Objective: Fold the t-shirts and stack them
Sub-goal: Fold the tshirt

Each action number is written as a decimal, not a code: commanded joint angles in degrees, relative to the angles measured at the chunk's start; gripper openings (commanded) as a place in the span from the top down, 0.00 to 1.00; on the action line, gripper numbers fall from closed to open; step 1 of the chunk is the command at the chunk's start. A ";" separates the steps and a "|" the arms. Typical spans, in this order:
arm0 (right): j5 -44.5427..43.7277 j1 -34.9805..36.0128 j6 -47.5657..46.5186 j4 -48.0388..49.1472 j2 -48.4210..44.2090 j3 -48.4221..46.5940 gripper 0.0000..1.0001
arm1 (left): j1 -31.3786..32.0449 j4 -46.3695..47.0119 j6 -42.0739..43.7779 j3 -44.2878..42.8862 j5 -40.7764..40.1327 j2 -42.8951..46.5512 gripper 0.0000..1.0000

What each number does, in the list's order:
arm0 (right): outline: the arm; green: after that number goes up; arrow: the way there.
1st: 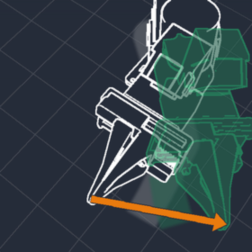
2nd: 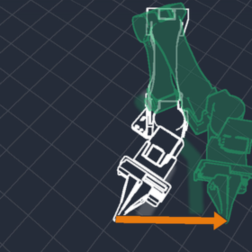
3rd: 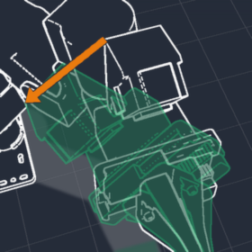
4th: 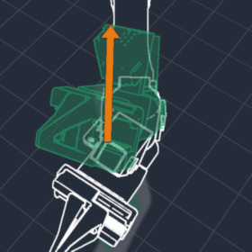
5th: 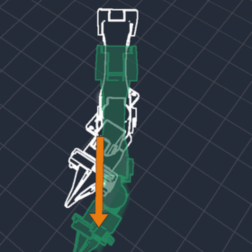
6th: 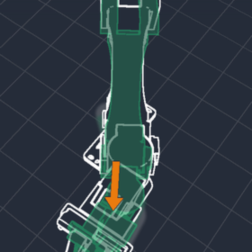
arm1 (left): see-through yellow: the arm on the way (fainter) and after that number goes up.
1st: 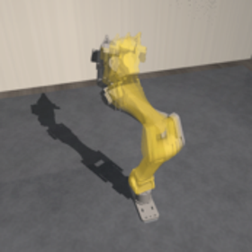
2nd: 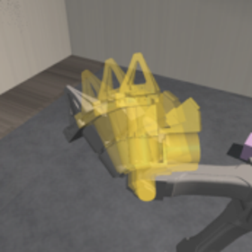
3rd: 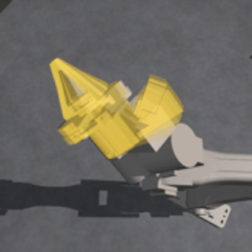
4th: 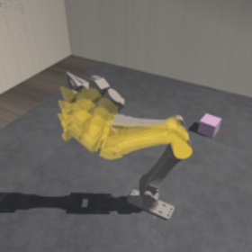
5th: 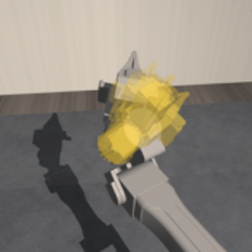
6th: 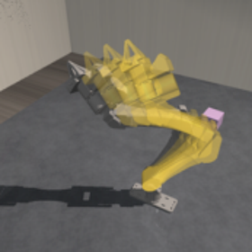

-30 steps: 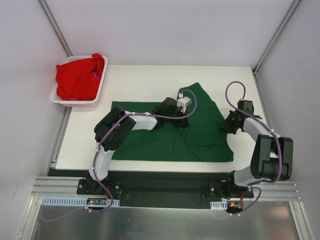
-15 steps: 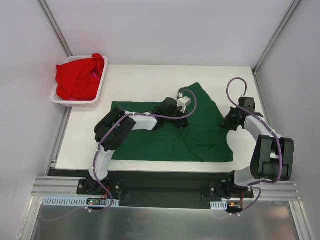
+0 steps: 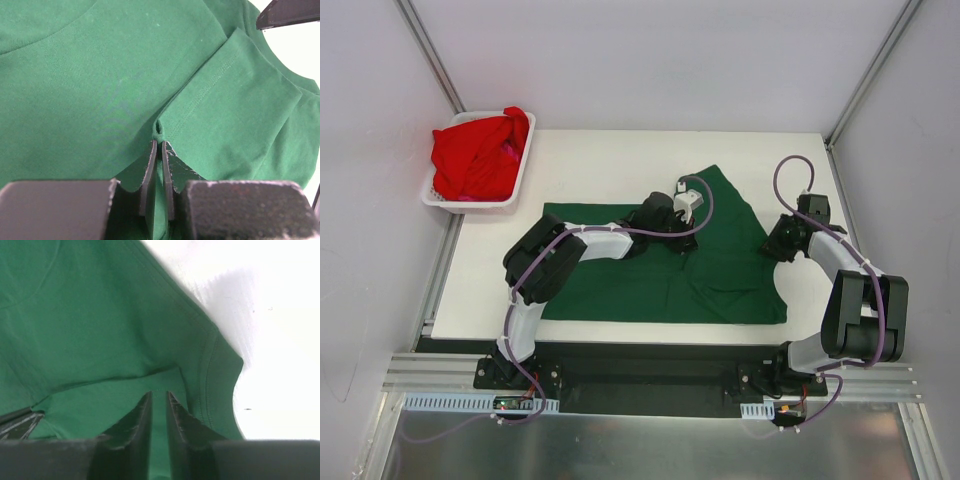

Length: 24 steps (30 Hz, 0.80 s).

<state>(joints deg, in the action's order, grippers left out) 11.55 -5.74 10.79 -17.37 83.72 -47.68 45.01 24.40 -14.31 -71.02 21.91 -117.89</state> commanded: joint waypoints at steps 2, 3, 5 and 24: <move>-1.88 0.29 0.03 -0.39 -1.37 -1.45 0.64 | 0.07 0.64 1.30 -0.61 -0.73 2.93 0.95; -2.14 0.29 0.02 -0.39 -1.11 -1.45 0.61 | 0.07 0.73 1.21 -0.52 -0.64 2.92 0.95; -2.50 0.29 -0.06 -0.21 -0.76 -1.45 0.59 | 0.07 0.82 1.30 -0.34 -0.64 3.01 0.95; -1.27 0.29 0.38 2.16 2.76 -0.04 0.60 | -0.01 1.00 1.39 0.10 -0.91 2.84 0.94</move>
<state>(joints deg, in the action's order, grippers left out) 10.09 -5.69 10.90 -16.34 86.24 -47.66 45.01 24.12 -13.98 -71.00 21.87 -117.84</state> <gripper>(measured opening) 0.402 0.058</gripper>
